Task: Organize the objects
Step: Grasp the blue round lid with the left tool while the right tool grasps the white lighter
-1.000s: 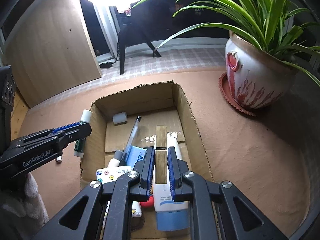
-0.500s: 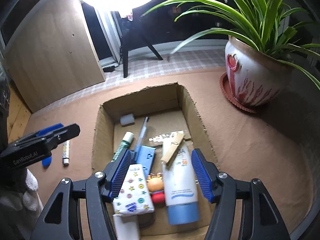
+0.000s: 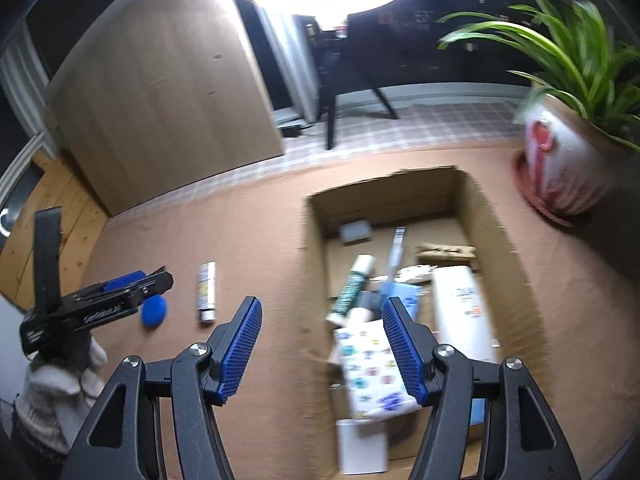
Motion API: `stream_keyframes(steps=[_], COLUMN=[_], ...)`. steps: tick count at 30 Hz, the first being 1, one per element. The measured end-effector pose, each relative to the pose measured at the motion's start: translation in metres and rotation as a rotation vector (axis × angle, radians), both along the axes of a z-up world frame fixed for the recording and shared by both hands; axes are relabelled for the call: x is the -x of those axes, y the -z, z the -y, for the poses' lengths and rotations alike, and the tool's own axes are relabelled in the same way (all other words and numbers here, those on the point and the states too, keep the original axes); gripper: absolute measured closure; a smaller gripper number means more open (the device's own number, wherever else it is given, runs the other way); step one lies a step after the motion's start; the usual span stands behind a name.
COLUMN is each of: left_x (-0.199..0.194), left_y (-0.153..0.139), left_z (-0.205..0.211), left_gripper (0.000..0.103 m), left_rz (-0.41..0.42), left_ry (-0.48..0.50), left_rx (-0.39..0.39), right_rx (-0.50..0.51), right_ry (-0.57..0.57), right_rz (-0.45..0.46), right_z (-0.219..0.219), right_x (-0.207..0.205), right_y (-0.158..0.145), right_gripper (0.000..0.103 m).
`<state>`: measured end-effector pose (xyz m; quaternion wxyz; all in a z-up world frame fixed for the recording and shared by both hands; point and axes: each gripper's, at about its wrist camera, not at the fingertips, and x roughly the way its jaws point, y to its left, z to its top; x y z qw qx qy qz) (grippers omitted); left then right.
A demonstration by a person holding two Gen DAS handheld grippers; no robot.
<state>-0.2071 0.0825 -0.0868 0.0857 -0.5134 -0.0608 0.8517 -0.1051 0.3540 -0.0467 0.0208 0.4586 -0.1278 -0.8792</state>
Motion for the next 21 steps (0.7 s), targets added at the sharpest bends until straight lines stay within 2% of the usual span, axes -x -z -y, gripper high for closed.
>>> stream_keyframes(steps=[9,21], left_x=[-0.012,-0.019], left_y=[0.026,0.049], left_z=[0.061,0.056], left_gripper=[0.031,0.031], left_rz=[0.058,0.093], left_ry=[-0.067,-0.041], left_rx=[0.014,0.038], right_rx=[-0.013,-0.052], right_ry=[-0.115,-0.243], right_rz=[0.039,0.182], right_z=[0.064,0.134], right_x=[0.019,0.084], right_y=[0.015,0.065], right_gripper=[0.044,0.044])
